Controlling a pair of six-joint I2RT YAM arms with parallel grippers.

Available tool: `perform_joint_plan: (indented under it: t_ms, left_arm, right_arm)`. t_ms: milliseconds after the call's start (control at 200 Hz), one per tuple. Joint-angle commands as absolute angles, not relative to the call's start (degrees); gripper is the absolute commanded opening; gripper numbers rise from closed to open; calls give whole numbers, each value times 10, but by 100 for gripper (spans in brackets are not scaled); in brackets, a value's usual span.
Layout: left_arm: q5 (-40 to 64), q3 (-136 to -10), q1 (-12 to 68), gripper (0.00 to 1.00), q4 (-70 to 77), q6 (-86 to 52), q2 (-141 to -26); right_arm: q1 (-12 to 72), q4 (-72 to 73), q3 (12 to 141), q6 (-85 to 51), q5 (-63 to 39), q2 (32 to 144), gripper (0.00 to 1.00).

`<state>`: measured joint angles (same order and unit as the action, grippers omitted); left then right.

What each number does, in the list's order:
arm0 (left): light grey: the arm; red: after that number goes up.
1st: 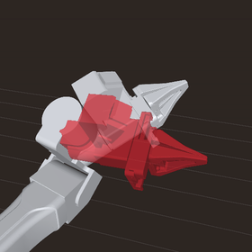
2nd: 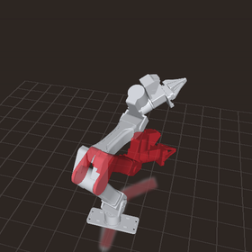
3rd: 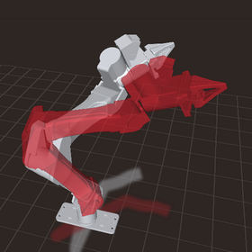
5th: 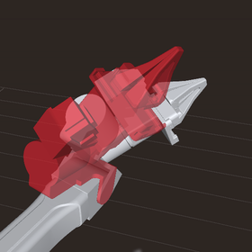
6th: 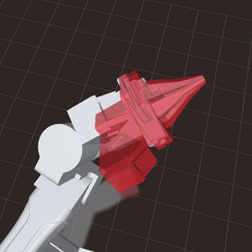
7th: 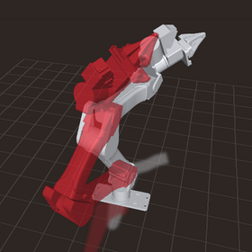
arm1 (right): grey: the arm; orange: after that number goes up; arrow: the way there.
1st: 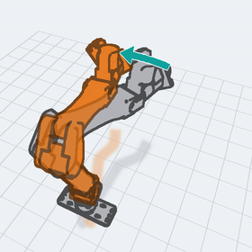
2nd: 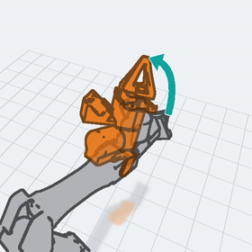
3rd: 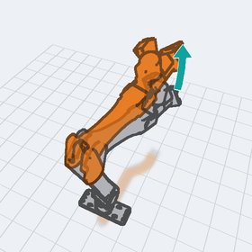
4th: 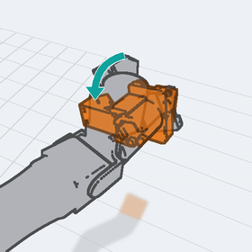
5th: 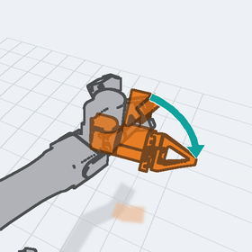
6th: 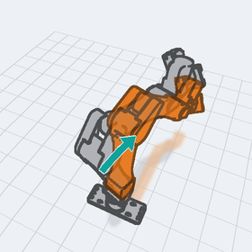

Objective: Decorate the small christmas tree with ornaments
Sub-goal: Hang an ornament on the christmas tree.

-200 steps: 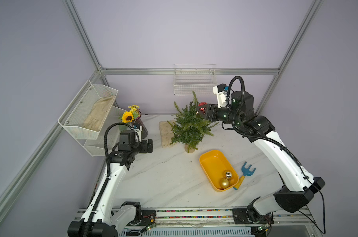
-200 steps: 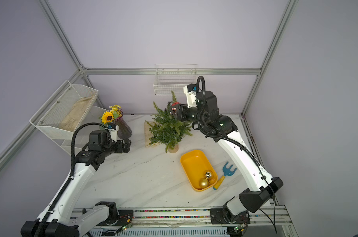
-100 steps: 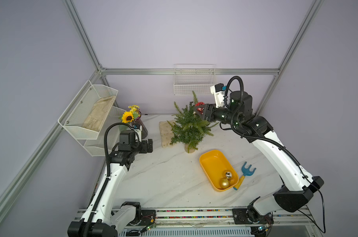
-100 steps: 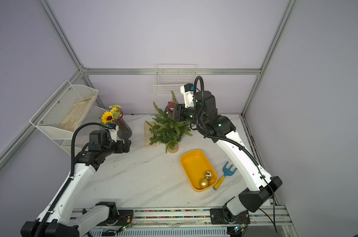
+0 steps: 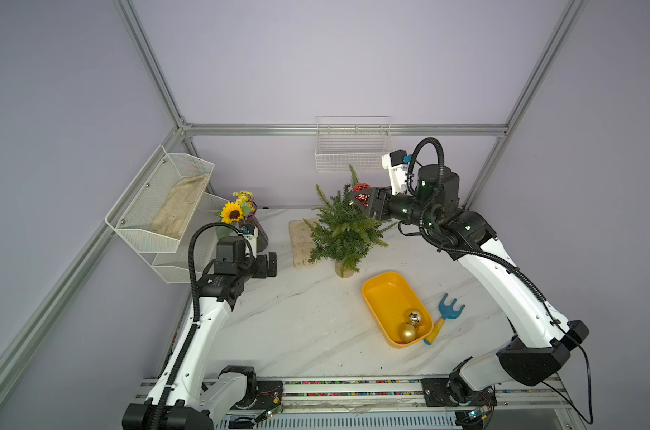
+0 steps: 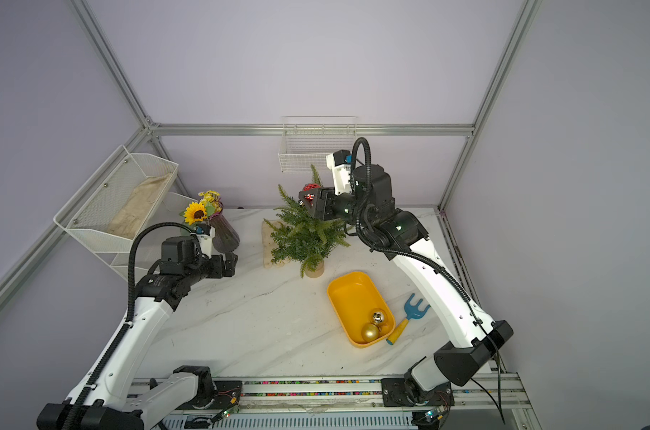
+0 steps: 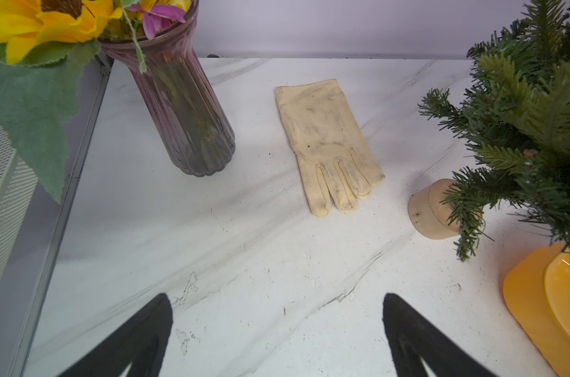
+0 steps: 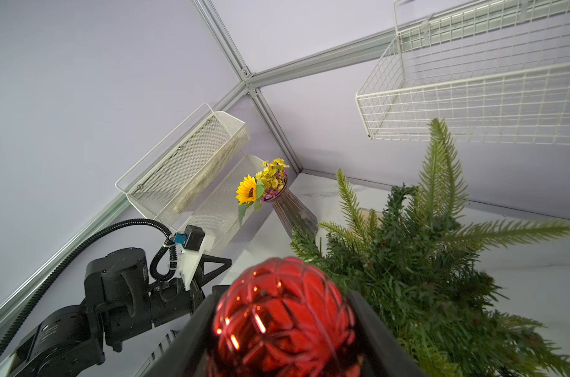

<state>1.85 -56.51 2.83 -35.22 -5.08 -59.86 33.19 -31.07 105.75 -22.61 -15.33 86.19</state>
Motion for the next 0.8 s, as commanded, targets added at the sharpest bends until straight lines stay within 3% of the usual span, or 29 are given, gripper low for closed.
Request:
perform_joint_plan:
  t_ms: [0,795]
  left_arm:
    - [16,-545,32,100,-333,-38,-586]
    - [14,-545,32,100,-333,-37,-591]
  right_arm:
    - [336,-309,1056,-216,-132,867,52]
    - [336,-333,1032,-198,-76,873,52]
